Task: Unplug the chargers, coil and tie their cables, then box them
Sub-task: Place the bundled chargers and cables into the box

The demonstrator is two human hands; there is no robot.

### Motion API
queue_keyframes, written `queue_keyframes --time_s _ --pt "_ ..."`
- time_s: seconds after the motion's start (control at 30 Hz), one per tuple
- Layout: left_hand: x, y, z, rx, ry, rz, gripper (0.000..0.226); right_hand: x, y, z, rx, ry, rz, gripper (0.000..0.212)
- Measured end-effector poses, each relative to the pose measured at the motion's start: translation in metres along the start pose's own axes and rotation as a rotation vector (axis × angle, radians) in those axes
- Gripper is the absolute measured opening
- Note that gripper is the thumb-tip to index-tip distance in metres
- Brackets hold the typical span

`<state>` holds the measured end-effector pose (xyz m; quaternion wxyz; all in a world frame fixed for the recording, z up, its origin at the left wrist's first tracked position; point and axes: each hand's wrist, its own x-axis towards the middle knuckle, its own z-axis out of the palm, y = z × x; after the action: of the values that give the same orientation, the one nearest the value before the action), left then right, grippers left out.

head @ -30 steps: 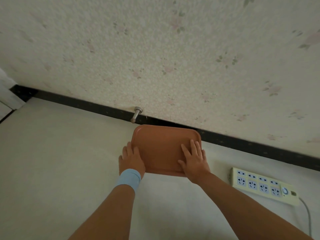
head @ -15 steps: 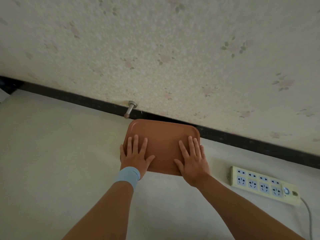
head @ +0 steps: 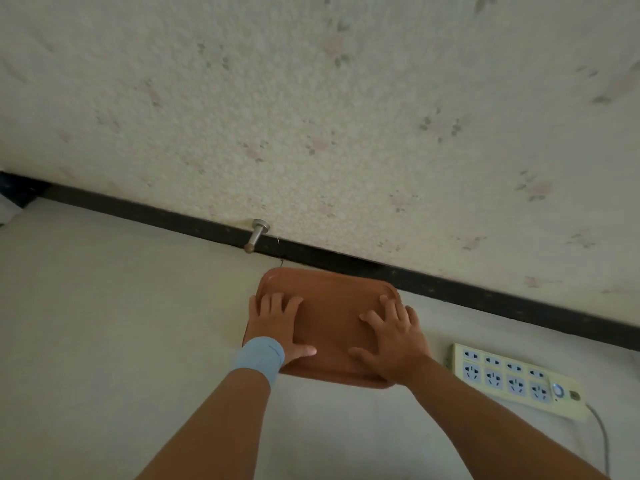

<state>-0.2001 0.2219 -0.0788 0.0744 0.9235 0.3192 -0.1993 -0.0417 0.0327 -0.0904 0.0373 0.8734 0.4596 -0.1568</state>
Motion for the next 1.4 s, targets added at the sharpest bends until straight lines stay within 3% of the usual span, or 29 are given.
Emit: queue_keyframes --time_s 0.07,0.2,0.33,0.53,0.77,1.0,1.13,1.23,1.4 --pt "0.005 0.008 -0.010 0.088 -0.001 0.072 0.118 -0.001 0.000 -0.007 -0.037 0.020 0.017 0.087" --pt "0.032 0.026 -0.029 0.217 -0.107 0.178 0.150 0.015 -0.001 -0.020 0.060 -0.049 0.028 0.123" --pt "0.054 0.033 -0.031 0.206 -0.201 0.201 0.162 0.025 0.001 -0.021 0.085 -0.105 0.015 0.138" --pt "0.051 0.020 -0.019 0.076 -0.127 0.201 0.157 0.027 0.010 -0.009 0.122 -0.089 0.006 0.139" --pt "0.017 -0.004 0.012 -0.178 -0.018 -0.089 0.155 0.014 0.009 0.005 0.243 -0.061 0.117 0.142" --pt "0.006 -0.003 0.017 -0.266 0.009 -0.102 0.143 0.013 0.001 -0.007 0.241 -0.132 0.168 0.141" --pt "-0.024 0.013 0.032 -0.297 0.103 -0.209 0.117 -0.008 -0.015 0.001 0.291 -0.049 0.283 0.125" --pt "-0.048 0.027 0.045 -0.263 0.133 -0.259 0.119 -0.042 -0.033 0.019 0.305 -0.015 0.288 0.110" --pt "-0.050 0.020 0.049 -0.161 0.020 -0.160 0.132 -0.053 -0.018 0.021 0.292 -0.175 0.122 0.138"
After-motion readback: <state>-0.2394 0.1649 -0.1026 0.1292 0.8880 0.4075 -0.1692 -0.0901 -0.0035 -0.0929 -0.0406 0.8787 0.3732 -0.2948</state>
